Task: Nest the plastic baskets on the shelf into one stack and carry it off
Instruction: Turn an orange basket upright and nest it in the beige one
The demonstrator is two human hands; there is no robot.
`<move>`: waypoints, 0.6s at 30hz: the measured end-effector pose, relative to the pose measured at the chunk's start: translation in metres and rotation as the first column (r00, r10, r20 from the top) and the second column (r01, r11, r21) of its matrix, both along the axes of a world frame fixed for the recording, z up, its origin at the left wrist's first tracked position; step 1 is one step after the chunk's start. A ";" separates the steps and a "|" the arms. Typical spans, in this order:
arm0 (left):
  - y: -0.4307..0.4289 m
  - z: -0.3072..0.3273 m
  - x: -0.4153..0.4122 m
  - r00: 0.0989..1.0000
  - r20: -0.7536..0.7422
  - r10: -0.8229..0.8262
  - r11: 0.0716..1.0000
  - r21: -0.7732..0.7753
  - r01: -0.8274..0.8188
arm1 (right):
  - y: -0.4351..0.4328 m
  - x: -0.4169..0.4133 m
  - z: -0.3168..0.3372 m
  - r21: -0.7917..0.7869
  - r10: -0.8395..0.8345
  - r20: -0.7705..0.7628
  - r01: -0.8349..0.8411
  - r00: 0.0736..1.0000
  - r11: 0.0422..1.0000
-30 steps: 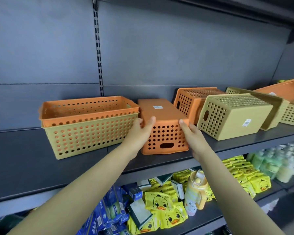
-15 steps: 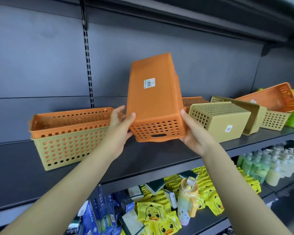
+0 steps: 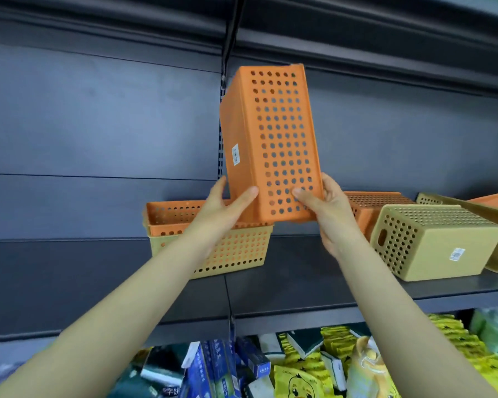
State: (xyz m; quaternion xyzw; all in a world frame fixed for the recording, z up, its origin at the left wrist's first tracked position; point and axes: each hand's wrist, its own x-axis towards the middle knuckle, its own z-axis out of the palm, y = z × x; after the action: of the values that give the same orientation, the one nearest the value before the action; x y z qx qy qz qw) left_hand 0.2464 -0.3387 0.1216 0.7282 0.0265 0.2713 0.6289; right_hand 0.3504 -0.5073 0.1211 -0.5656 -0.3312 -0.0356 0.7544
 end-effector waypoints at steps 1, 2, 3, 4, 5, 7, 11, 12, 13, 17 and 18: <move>0.009 0.003 -0.003 0.999 0.028 0.021 1.000 0.003 -0.021 | 0.007 -0.001 0.003 -0.021 -0.021 0.034 0.021 0.999 1.000; 0.018 0.007 -0.005 0.997 0.060 0.044 0.999 0.011 -0.045 | 0.014 -0.001 0.007 -0.045 -0.031 0.072 0.034 0.997 0.998; 0.028 0.012 -0.007 0.994 0.092 0.063 0.998 0.021 -0.065 | 0.020 -0.002 0.011 -0.078 -0.032 0.117 0.042 0.993 0.996; 0.038 0.017 -0.009 0.990 0.115 0.083 0.996 0.033 -0.087 | 0.027 -0.003 0.015 -0.122 -0.033 0.164 0.053 0.986 0.991; 0.050 0.022 -0.010 0.985 0.137 0.104 0.993 0.036 -0.110 | 0.032 -0.002 0.019 -0.174 -0.039 0.215 0.078 0.976 0.982; 0.073 0.029 -0.012 0.961 0.238 0.138 0.990 0.005 -0.143 | 0.043 -0.003 0.026 -0.284 -0.052 0.322 0.149 0.945 0.947; 0.120 0.022 -0.016 0.903 0.302 0.305 0.952 -0.100 -0.288 | 0.064 0.002 0.031 -0.456 -0.084 0.546 0.380 0.834 0.805; 0.131 0.016 -0.018 0.904 0.277 0.326 0.945 -0.111 -0.307 | 0.068 0.005 0.031 -0.474 -0.097 0.591 0.442 0.801 0.762; 0.141 0.008 -0.019 0.904 0.255 0.344 0.939 -0.108 -0.326 | 0.072 0.008 0.031 -0.484 -0.104 0.632 0.496 0.768 0.721; 0.169 -0.019 -0.021 0.902 0.196 0.386 0.922 -0.046 -0.384 | 0.085 0.018 0.033 -0.483 -0.104 0.722 0.606 0.684 0.632; 0.173 -0.024 -0.020 0.900 0.196 0.388 0.920 -0.029 -0.391 | 0.088 0.021 0.032 -0.469 -0.098 0.751 0.633 0.653 0.616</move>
State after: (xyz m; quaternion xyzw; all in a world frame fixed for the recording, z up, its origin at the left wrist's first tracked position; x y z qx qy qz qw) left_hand 0.2260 -0.1656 0.0977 0.6811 0.1072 0.4627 0.5572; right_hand 0.3719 -0.4197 0.1529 -0.8136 -0.4286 -0.2705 0.2850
